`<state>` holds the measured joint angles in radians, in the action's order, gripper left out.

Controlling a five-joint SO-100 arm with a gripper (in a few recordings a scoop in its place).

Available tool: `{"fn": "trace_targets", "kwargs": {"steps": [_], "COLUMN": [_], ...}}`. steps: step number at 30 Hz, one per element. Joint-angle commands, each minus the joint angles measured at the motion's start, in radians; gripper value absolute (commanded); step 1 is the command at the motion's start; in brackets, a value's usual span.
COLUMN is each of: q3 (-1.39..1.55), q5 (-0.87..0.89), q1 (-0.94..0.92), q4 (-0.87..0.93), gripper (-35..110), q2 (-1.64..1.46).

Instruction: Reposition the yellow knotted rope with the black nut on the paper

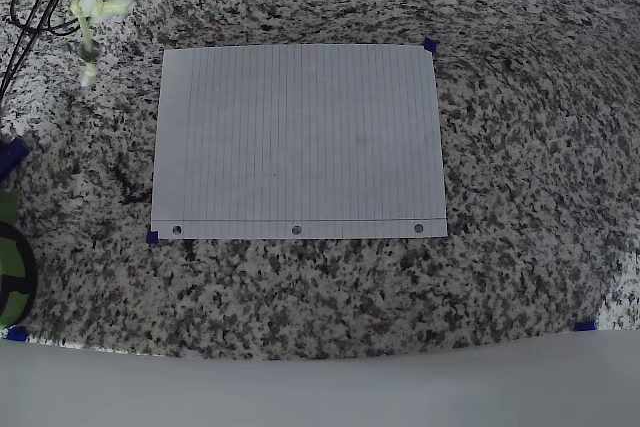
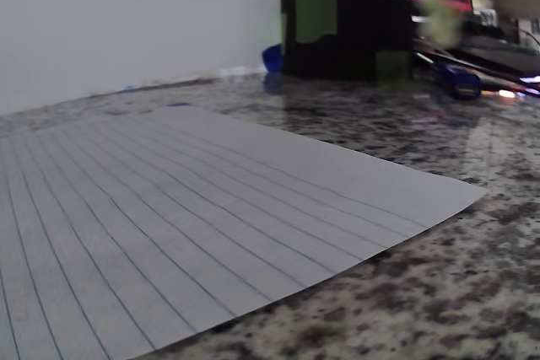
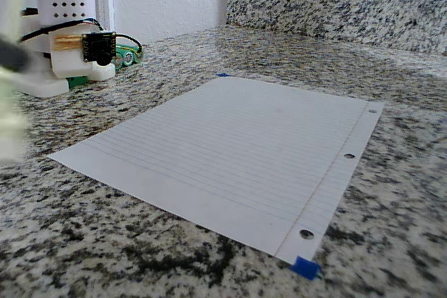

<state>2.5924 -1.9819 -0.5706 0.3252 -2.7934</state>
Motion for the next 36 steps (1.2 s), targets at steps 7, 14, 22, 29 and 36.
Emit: {"fn": "trace_targets", "kwargs": {"steps": [7, 14, 22, 29, 36], "q3": [0.081, 0.117, 0.367, 0.396, 0.466], "q5": [0.04, 0.187, 0.353, 0.437, 0.532], "q1": [0.063, 0.127, 0.21, 0.186, 0.222], "q4": [-0.061, -0.075, -0.144, -0.156, -0.117], "gripper": [0, 0, 0, 0, 0], "q2": [-0.067, -0.127, -0.313, -0.356, -0.403]}}
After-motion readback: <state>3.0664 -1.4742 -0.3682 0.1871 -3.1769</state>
